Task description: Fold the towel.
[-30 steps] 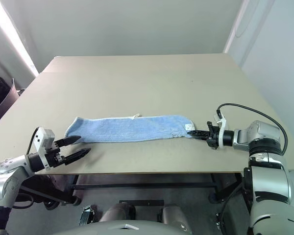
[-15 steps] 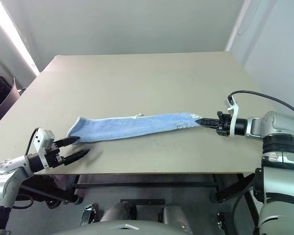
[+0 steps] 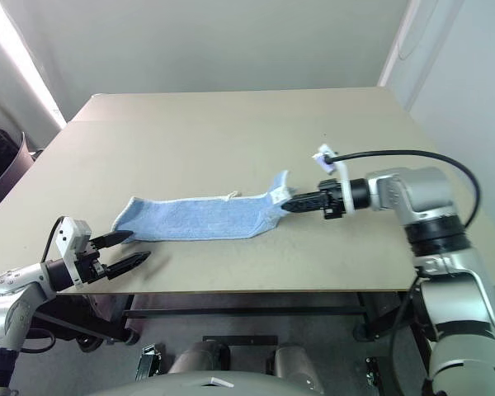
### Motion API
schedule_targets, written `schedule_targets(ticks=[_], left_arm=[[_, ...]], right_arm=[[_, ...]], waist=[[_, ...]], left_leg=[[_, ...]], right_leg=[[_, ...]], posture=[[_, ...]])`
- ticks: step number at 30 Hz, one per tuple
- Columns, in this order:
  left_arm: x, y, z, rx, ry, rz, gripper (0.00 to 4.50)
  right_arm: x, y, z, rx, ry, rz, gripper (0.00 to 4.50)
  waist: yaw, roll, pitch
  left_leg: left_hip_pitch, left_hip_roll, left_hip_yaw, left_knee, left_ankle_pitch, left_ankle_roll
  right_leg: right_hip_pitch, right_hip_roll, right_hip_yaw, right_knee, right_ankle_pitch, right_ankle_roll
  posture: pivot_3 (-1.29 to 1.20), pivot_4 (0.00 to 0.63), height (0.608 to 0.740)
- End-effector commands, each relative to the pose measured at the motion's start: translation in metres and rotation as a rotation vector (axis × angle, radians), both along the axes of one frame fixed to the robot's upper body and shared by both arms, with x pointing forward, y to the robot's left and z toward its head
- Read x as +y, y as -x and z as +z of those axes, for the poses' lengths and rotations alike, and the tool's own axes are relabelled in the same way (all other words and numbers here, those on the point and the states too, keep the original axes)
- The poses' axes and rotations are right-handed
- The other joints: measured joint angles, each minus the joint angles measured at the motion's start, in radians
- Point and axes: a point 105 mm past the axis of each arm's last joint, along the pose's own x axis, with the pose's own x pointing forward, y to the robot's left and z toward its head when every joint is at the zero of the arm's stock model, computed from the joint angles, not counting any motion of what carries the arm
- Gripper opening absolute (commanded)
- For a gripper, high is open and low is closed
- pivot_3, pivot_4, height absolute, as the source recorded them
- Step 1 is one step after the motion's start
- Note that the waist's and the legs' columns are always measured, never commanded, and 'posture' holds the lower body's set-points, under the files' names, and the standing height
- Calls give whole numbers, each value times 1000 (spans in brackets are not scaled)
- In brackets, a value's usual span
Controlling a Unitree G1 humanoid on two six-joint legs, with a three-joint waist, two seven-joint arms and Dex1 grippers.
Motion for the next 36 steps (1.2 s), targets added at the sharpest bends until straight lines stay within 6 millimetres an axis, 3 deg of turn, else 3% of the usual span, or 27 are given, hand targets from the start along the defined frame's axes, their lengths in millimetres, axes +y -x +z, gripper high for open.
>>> schedule_targets(ticks=[1,6,17,21,24,28,34,36], left_arm=[[-1,-2,12,-57,-13,1,4500],[-1,4,9,-52,-12,12,4500],[3,8,9,-53,-19,43,4500],[5,8,11,-58,-21,49,4500],[7,8,12,-58,-24,50,4500],[9,8,13,-57,-28,52,4500],[10,8,13,-54,-27,56,4500],[10,7,13,-55,-25,57,4500]], right_arm=[[21,-5,6,-60,5,84,26],[52,-9,-10,-54,27,147,26],[96,-15,-48,-127,24,186,26],[107,-13,-54,-125,9,194,1034],[108,-10,-49,-127,-26,211,2080],[98,-2,-10,-181,-227,257,3540],[80,-15,37,-344,-451,110,3540],[80,-27,35,-360,-490,21,3540]], waist=[[2,0,0],[1,0,0],[-1,0,0],[-1,0,0],[0,0,0],[0,0,0],[-2,0,0],[-3,0,0]], left_leg=[[0,0,0,0,0,0],[0,-1,0,0,0,0],[0,-1,-1,0,0,0],[1,-1,-1,0,0,-1],[1,-1,-1,0,1,-1],[1,-1,-1,0,1,-1],[2,-1,-1,0,0,-1],[2,-1,-1,0,0,-1]], right_leg=[[0,0,0,0,1,1],[0,-1,0,0,1,2],[-1,1,-1,1,1,2],[-1,1,-1,3,1,2],[-1,1,-1,3,1,2],[-1,1,-1,3,1,2],[0,1,-1,3,1,2],[0,1,-1,3,1,2]], posture=[[0,0,740],[0,0,740],[0,0,740],[0,0,740],[0,0,740],[0,0,740],[0,0,740],[0,0,740]])
